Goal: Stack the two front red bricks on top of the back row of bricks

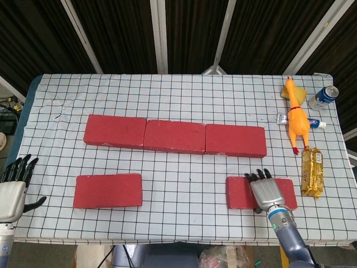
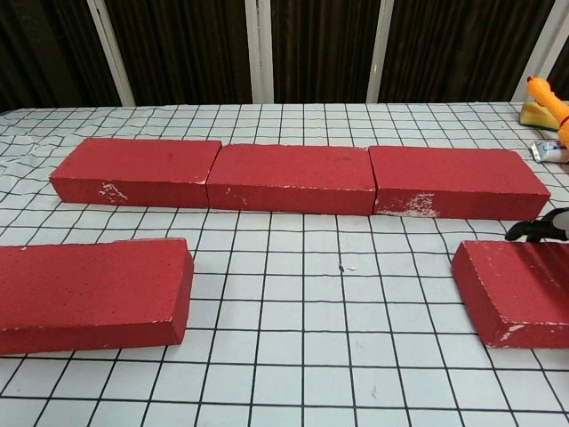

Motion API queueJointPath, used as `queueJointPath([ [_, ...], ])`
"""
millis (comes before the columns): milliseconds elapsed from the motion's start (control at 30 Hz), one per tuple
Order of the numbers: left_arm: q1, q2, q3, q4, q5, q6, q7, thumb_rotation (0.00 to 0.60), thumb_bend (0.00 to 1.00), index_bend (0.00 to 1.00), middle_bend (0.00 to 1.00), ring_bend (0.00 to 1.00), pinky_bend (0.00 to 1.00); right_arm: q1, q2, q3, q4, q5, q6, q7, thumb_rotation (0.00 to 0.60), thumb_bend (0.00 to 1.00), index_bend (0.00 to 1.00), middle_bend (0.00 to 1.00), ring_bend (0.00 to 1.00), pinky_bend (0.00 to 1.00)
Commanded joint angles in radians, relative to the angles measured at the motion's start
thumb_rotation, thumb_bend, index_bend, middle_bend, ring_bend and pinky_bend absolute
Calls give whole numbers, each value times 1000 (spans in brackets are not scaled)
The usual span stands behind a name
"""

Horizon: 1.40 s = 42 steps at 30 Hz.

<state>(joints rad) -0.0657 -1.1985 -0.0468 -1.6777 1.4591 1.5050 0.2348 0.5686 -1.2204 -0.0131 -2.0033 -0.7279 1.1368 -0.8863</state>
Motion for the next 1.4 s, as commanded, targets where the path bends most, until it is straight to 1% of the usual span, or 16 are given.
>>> queueJointPath([
  [33,-1,0,1,-1,-1,-2,0,600,0,96,0,0,87,7,0,-5,-3,5,3,-3,600,162,165,235,33,0],
  [167,-1,1,1,-2,-4,-5,2,600,0,96,0,0,87,16,3,-8,-9,2,12,4,600,162,198,236,36,0],
  [300,-2,1,1,-3,-6,-7,2,600,0,96,0,0,87,32,16,-7,-24,-2,22,-5,600,161,207,236,37,0],
  [467,-2,1,0,-4,-10,-8,4,600,0,96,0,0,87,74,83,33,-80,27,12,0,600,162,208,236,38,0],
  [567,-4,-1,-1,-3,-13,-10,6,600,0,96,0,0,87,112,126,70,-104,71,6,-5,600,162,208,237,38,0],
  [667,-6,-3,-1,-2,-18,-15,13,600,0,96,0,0,87,175,173,120,-119,162,-25,-15,600,162,208,239,40,0],
  [767,-7,-8,-3,-1,-25,-17,22,600,0,96,0,0,87,250,199,166,-114,271,-69,-30,600,161,210,239,40,0],
  [833,-7,-9,-4,-1,-28,-16,27,600,0,96,0,0,87,320,204,194,-92,369,-110,-55,600,161,213,240,40,0],
  [900,-5,-11,-7,-1,-32,-10,32,600,0,96,0,0,87,406,197,218,-54,496,-150,-87,600,162,213,239,40,0],
  [967,-2,-13,-12,-2,-39,-4,36,600,0,96,0,0,87,486,176,238,-7,599,-162,-114,600,162,212,239,40,0],
  [1067,-2,-18,-17,2,-53,-3,49,600,0,96,0,0,87,579,128,256,56,698,-139,-149,600,162,213,239,40,0],
  [1167,-6,-23,-23,7,-67,-9,60,600,0,96,0,0,87,649,77,276,122,784,-136,-162,600,161,212,239,40,0],
  [1267,-8,-27,-28,11,-81,-13,69,600,0,96,0,0,87,706,33,287,193,858,-157,-178,600,161,213,239,40,0],
  [1400,-7,-27,-36,12,-94,-8,71,600,0,96,0,0,87,755,-16,288,278,910,-187,-194,600,162,212,239,40,0],
])
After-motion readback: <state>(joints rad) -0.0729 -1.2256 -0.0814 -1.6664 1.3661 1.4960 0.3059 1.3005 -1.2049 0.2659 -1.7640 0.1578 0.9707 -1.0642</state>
